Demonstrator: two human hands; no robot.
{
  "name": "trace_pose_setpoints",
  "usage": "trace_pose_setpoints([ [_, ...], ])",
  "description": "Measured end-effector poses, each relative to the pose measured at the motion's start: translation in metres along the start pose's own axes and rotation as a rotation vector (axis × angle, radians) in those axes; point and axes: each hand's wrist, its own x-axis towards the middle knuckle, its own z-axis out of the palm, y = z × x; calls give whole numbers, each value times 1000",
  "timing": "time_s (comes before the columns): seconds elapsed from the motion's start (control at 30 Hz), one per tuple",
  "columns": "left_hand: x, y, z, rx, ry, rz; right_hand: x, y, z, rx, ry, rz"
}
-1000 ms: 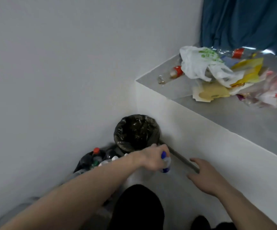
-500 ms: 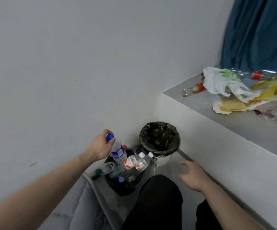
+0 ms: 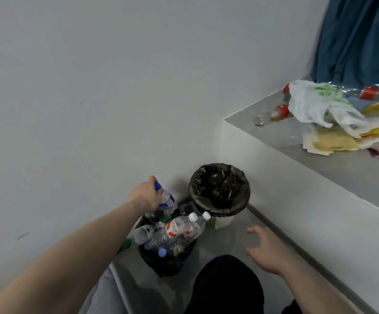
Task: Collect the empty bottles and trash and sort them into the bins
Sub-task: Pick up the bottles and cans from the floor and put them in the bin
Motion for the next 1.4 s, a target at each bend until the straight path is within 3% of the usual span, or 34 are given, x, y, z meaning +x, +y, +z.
trace_pose_setpoints([
  [0.23, 25, 1, 38, 58, -86, -42, 37, -4, -3, -1, -21, 1],
  [0.6, 27, -3, 51, 161, -54, -55, 58, -25, 15, 10, -55, -32],
  [0.97, -44, -3, 7, -141, 210, 62, 50, -23, 10, 57, -56, -19],
  [1.13, -93, -21, 28, -63, 86, 86, 44, -22, 9, 61, -47, -13],
  [1.4, -108, -35, 87, 46, -75, -109, 38, -21, 11, 34, -100, -12],
])
